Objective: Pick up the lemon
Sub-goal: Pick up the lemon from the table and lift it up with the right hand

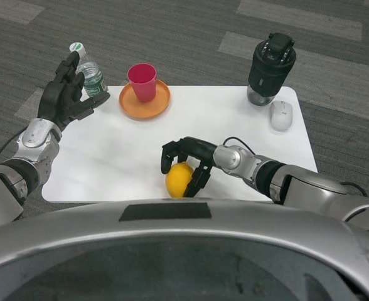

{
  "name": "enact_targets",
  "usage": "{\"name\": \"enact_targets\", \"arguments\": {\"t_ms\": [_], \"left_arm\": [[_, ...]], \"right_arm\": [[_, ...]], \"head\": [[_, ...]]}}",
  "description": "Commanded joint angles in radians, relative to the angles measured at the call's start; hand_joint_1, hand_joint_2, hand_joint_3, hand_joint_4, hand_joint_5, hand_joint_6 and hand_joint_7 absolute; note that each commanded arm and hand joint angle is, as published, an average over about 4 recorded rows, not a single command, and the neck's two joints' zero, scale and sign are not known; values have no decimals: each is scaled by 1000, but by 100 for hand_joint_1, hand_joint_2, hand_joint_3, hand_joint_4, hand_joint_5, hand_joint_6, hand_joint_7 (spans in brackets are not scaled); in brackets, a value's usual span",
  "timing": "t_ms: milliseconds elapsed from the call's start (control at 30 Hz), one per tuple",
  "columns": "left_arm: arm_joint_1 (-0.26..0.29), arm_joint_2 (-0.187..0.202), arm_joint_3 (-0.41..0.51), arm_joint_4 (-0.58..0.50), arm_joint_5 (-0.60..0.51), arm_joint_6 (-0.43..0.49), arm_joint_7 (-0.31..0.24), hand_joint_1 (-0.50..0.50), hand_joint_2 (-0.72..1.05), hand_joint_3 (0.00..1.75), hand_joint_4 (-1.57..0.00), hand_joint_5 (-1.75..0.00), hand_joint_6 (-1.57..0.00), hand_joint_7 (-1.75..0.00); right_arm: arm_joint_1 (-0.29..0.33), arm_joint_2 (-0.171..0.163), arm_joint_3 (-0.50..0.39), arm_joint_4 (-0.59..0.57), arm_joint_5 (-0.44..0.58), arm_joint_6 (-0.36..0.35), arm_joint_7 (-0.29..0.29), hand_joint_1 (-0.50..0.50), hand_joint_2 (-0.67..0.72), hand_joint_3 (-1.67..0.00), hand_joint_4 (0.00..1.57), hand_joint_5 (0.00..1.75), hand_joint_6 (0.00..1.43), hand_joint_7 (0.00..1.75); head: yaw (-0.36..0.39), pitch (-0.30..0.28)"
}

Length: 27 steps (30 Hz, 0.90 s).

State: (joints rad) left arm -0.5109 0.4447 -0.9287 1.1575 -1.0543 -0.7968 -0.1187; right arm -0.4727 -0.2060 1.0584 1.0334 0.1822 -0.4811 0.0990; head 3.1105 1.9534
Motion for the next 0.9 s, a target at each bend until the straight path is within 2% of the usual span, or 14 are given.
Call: {"name": "enact_targets", "arguments": {"t_ms": [33,100,400,633,900], "left_arm": [[-20,0,4,2,-6,7,4,50,78,9,0,0,0,0],[-20,0,5,2,-6,7,4,50,78,4,0,0,0,0],[-21,0,5,1,-6,7,4,50,78,7,0,0,0,0],[-21,0,8,0,-6,4,4,50,78,9,0,0,0,0],[-24,0,16,-4,-6,2,2,50,78,2,0,0,0,0]], "right_arm": [[-10,-9,-44,-8,7,1,-5,25,-41,-48,117,175,120,154],[-9,-13,-62,-12,6,-1,-5,25,-41,-48,116,175,120,154],[3,-26,-156,-50,5,-6,-4,29,-41,-48,111,175,121,154],[30,-41,-314,-85,4,-11,-3,29,-41,-48,106,175,120,154],[70,-48,-561,-122,3,-22,-2,29,-41,-48,105,175,114,154]], "head": [[0,3],[3,6],[7,27],[3,62],[-14,134]]}}
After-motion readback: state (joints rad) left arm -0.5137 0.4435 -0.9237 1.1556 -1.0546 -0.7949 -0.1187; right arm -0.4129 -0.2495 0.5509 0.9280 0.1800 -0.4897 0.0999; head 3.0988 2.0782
